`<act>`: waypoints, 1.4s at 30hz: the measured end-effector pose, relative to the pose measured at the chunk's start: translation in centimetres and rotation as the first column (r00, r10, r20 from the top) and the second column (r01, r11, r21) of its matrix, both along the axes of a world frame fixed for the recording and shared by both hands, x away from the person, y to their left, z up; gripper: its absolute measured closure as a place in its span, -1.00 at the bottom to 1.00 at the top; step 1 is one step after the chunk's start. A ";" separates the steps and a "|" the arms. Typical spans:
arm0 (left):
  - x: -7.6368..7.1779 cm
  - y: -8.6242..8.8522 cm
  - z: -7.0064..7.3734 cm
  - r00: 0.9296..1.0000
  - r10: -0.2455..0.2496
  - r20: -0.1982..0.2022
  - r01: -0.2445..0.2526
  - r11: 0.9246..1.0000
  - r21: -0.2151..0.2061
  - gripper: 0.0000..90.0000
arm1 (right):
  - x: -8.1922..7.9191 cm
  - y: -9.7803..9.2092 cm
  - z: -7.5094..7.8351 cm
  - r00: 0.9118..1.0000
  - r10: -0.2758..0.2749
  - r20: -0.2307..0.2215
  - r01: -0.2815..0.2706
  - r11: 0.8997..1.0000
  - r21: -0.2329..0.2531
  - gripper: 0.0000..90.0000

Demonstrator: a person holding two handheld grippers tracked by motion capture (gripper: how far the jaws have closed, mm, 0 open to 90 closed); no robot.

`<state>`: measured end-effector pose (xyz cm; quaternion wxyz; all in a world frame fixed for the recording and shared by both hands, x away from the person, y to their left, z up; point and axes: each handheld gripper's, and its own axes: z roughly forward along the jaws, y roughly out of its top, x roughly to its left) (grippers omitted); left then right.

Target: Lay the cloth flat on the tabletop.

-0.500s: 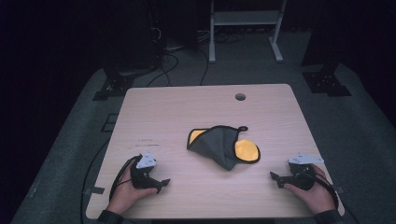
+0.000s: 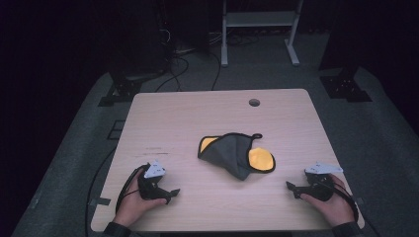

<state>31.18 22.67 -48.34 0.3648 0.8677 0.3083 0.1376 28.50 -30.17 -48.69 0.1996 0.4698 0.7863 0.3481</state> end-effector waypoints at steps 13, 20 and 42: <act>0.3 0.2 0.5 1.000 -0.002 -0.010 0.002 0.999 -0.039 -0.68 | 0.1 -0.1 0.7 0.999 0.044 -0.003 -0.044 0.999 -0.022 -0.34; 0.5 0.1 0.8 1.000 0.002 0.000 -0.002 0.998 -0.056 -0.63 | 0.4 0.1 1.3 0.998 0.054 0.016 -0.054 0.998 -0.017 -0.30; 1.0 -0.9 1.1 1.000 -0.025 0.004 0.025 0.999 -0.039 -0.56 | 3.3 1.7 3.7 0.993 0.108 0.056 -0.108 0.994 -0.002 -0.24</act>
